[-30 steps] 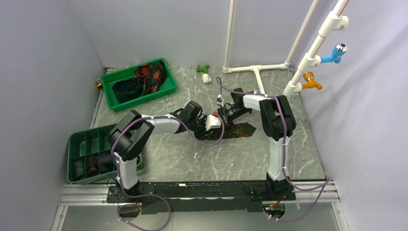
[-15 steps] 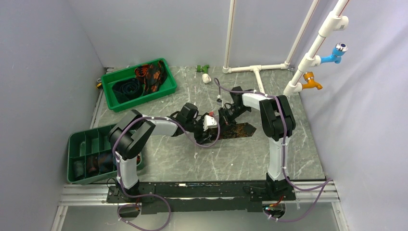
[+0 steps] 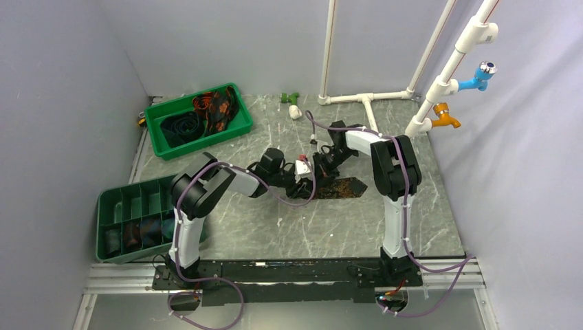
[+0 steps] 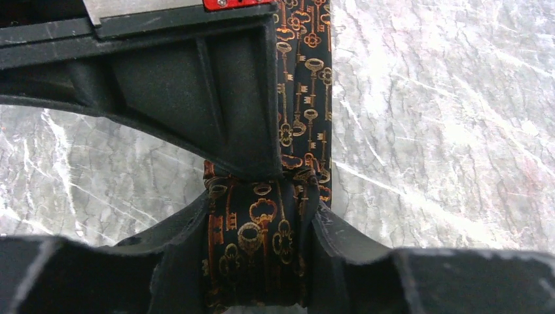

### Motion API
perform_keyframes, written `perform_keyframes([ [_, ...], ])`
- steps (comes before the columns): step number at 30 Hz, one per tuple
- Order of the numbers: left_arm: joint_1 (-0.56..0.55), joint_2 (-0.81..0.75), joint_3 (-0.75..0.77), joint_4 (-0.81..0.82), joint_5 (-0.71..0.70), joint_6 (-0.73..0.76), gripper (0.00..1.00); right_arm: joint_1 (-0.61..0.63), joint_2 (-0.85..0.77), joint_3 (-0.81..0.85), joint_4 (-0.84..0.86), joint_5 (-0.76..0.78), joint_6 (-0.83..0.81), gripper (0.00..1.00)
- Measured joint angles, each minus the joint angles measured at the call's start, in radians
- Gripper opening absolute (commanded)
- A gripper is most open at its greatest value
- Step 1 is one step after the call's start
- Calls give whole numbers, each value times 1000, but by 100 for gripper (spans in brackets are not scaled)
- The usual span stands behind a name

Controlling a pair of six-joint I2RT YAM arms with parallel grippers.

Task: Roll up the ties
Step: Roll the tie at the center of the board.

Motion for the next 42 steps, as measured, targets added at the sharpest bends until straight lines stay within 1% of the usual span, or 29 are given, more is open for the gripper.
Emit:
perform_keyframes([
  [2, -3, 0, 0, 0, -12, -10, 28, -2, 0, 0, -1, -3, -1, 2],
  [5, -12, -10, 2, -23, -42, 6, 25, -8, -2, 0, -4, -6, -6, 20],
  [9, -34, -39, 24, -132, -103, 89, 26, -30, -16, 0, -22, -2, -36, 38],
  [12, -46, -56, 40, -204, -142, 151, 28, -62, -38, -1, -43, -6, -63, 47],
  [14, -52, -66, 49, -246, -162, 180, 29, -79, -64, -5, -56, -25, -77, 55],
  [16, -57, -68, 69, -291, -176, 201, 30, -89, -94, -16, -63, -59, -79, 57],
  [19, -64, -68, 96, -345, -191, 217, 32, -82, -132, -42, -61, -117, -72, 58],
  [21, -71, -68, 112, -377, -204, 227, 33, -68, -141, -57, -52, -151, -51, 57],
  [23, -76, -68, 121, -396, -212, 232, 34, -50, -135, -67, -37, -172, -28, 53],
  [24, -78, -68, 124, -402, -216, 234, 34, -41, -129, -68, -30, -179, -18, 49],
  [25, -80, -68, 126, -406, -219, 234, 34, -34, -122, -68, -22, -182, -12, 41],
  [28, -82, -68, 127, -409, -223, 235, 35, -18, -100, -68, 2, -167, 12, 8],
  [29, -82, -68, 127, -410, -223, 235, 36, -21, -95, -68, 3, -168, 11, 0],
  [30, -82, -68, 127, -411, -223, 235, 39, -26, -93, -68, -2, -174, 24, 0],
  [33, -83, -68, 129, -412, -222, 237, 54, -35, -93, -68, -8, -179, 39, 0],
  [35, -83, -68, 130, -410, -221, 246, 63, -38, -92, -68, -6, -167, 39, 0],
  [38, -79, -66, 144, -419, -206, 261, 69, -59, -87, -77, -5, -147, 39, 0],
  [42, -76, -42, 173, -426, -147, 261, 73, -97, -77, -98, -24, -128, 35, 0],
])
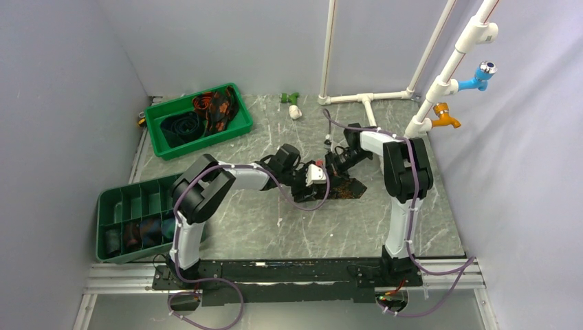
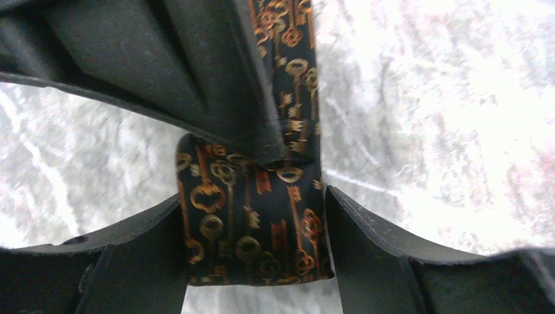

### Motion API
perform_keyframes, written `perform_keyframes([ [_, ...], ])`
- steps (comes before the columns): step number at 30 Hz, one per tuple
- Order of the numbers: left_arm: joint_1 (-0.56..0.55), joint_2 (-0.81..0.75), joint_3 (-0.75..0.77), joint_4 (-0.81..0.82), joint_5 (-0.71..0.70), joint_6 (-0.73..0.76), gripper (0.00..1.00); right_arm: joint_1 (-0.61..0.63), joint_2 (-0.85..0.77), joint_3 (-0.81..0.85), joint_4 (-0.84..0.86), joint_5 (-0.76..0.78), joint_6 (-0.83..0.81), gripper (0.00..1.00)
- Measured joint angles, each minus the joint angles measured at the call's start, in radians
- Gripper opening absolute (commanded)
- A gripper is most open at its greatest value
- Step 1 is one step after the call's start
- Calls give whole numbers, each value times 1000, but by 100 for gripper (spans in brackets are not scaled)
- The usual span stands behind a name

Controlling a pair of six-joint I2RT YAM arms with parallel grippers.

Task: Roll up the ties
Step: Roll the tie at the center of the board.

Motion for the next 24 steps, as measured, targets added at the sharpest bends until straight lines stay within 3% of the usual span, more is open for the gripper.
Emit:
perform_keyframes([
  [9, 0, 89, 51, 96, 139, -63, 73, -72, 48, 2, -50, 97, -29, 0],
  [24, -24, 129, 65, 194, 146, -107, 79, -70, 116, 94, -162, 126, -76, 0],
])
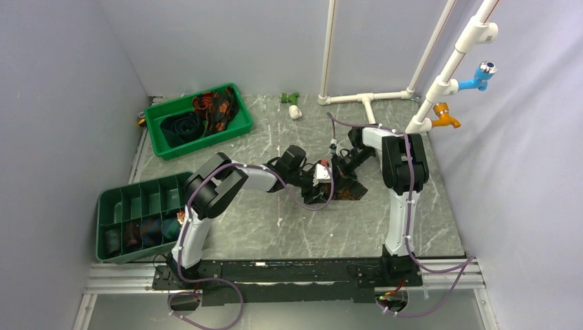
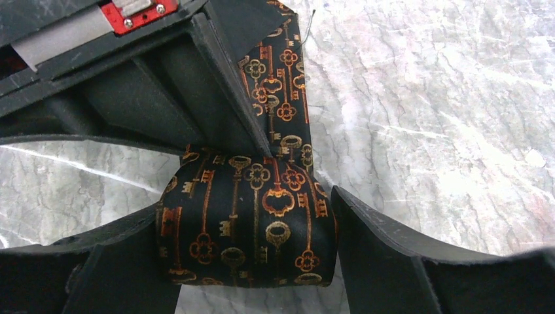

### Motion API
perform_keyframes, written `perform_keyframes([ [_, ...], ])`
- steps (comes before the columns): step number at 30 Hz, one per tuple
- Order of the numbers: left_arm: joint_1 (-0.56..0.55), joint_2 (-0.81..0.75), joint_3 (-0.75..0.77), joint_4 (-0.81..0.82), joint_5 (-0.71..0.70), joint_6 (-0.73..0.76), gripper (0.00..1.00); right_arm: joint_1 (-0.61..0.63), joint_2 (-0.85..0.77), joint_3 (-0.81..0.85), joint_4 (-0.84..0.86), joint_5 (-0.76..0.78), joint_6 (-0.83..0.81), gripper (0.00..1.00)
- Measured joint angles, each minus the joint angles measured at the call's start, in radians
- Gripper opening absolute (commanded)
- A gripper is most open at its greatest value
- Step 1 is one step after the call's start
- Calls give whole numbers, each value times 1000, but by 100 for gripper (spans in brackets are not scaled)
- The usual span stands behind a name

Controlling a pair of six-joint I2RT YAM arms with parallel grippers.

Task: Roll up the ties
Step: Roll the tie at the center of the board.

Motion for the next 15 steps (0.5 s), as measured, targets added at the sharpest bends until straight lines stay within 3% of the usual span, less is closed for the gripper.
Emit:
perform_keyframes([
  [4, -6, 12, 16, 0, 2, 1, 77, 8, 17, 21, -25, -5, -29, 0],
  [9, -14, 14, 25, -11, 7, 29, 65, 19, 28, 33, -49, -2, -61, 0],
  [15, -18, 15, 28, -23, -1, 60, 32, 29, 43, 42, -80, 1, -80, 0],
])
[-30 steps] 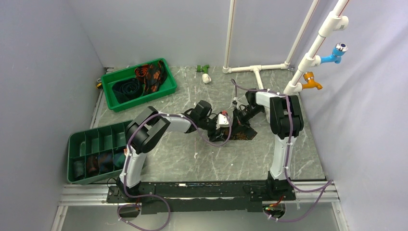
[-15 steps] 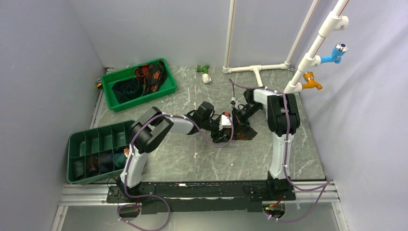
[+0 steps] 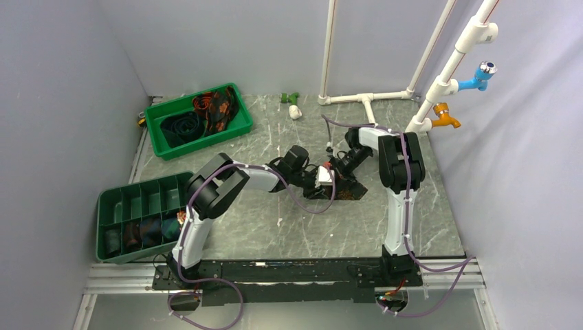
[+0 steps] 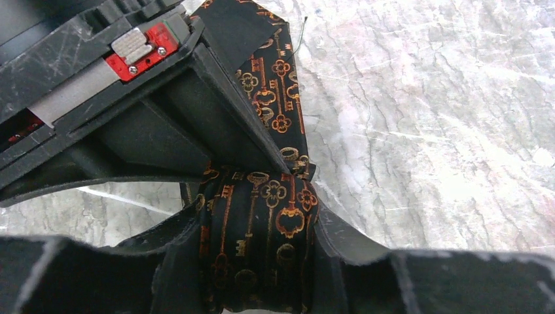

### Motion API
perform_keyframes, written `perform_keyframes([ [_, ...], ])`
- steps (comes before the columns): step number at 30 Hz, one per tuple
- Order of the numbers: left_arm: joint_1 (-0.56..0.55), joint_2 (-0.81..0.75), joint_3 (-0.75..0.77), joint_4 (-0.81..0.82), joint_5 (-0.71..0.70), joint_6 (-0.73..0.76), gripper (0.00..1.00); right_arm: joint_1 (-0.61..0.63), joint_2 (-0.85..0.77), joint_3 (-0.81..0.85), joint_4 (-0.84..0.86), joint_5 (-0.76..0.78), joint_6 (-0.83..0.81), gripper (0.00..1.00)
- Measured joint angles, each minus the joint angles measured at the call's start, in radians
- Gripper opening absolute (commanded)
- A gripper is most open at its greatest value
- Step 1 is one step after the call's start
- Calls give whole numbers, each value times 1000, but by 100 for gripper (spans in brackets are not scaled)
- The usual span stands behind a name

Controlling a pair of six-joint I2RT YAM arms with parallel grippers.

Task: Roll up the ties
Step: Roll the tie at the center of the board.

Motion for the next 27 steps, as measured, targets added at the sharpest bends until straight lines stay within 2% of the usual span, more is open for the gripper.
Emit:
perform_keyframes([
  [1, 0, -1, 0, -4, 0, 2, 29, 0, 0, 2, -4, 0, -5, 2],
  [6, -3, -19, -6, -39, -29, -10, 25, -1, -11, -5, -6, -15, -31, 33],
  [9, -3, -38, -16, -68, -51, -35, 25, -11, -62, -34, 11, -12, -51, 44],
  [15, -1, -52, -25, -89, -80, -105, 26, -29, -192, -93, 69, -60, -63, 57],
  [20, 2, -52, -12, -113, -92, -138, 27, -6, -210, -110, 98, -162, -28, 63],
  [22, 6, -52, -9, -122, -92, -150, 27, 2, -210, -112, 113, -173, -19, 62],
  [24, 12, -52, -6, -127, -87, -169, 27, 4, -210, -113, 127, -186, -10, 54],
  [27, 14, -52, -4, -132, -87, -182, 28, 6, -209, -113, 142, -185, -2, 31],
])
